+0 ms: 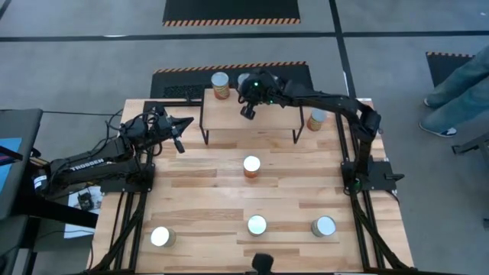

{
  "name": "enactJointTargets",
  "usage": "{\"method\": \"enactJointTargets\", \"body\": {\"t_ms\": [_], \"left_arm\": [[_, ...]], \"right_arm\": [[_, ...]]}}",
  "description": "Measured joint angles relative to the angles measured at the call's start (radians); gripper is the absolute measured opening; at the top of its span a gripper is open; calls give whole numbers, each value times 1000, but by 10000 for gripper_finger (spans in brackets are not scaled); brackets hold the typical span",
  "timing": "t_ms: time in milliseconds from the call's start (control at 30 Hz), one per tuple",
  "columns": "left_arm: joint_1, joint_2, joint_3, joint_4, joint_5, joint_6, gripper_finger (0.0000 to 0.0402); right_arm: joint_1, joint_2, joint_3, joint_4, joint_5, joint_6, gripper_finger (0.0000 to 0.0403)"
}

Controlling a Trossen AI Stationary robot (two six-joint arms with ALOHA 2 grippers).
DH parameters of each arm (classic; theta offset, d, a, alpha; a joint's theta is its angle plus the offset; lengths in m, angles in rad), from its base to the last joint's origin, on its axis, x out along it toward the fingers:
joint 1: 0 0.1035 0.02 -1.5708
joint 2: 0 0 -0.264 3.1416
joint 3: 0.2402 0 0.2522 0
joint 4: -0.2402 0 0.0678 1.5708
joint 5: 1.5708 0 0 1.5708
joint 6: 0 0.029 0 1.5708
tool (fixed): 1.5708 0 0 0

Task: Pick and place cans onto a shelf
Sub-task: Put the canned peas on the shelf

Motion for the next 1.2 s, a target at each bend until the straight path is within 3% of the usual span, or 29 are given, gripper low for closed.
{"method": "enactJointTargets", "body": {"t_ms": [100,233,333,567,667,833,967,1200], "left_arm": [[0,0,0,0,0,0,0],[0,0,0,-6,0,5,0],[0,0,0,-7,0,8,0],[0,0,0,-23,0,7,0],[0,0,0,-32,0,-3,0],[0,0,0,-28,19,-30,0],[0,0,0,-28,19,-35,0],[0,0,0,-54,20,-35,0]], "right_arm": [[47,-36,0,-13,-54,-19,10],[147,-108,2,-157,-164,-9,4],[229,-161,-79,-179,-209,74,4],[392,-315,-508,193,-201,337,3],[457,-373,-614,260,-181,480,2],[611,-481,-647,52,-36,733,2],[762,-550,-647,-171,50,1049,2],[1060,-567,-647,-425,59,1660,5]]}}
